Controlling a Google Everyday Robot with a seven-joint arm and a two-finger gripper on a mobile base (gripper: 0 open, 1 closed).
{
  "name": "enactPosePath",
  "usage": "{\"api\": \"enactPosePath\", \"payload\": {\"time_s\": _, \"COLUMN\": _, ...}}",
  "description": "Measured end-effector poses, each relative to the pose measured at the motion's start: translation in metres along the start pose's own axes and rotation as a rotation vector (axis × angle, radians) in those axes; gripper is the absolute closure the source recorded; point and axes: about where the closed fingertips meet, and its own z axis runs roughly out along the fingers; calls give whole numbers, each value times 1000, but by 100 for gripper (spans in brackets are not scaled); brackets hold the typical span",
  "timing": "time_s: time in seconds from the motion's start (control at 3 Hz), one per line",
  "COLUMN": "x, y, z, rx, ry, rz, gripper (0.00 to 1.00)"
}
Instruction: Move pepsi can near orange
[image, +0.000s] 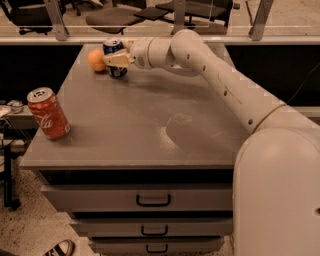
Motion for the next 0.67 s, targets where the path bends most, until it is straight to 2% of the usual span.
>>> {"api": "enactPosePath", "payload": {"time_s": 0.33, "x": 2, "y": -5, "z": 1, "rx": 4, "ry": 2, "rz": -6, "gripper": 0}}
{"api": "enactPosePath", "payload": {"time_s": 0.67, "x": 2, "y": -8, "z": 1, "rx": 3, "ry": 0, "rz": -11, "gripper": 0}}
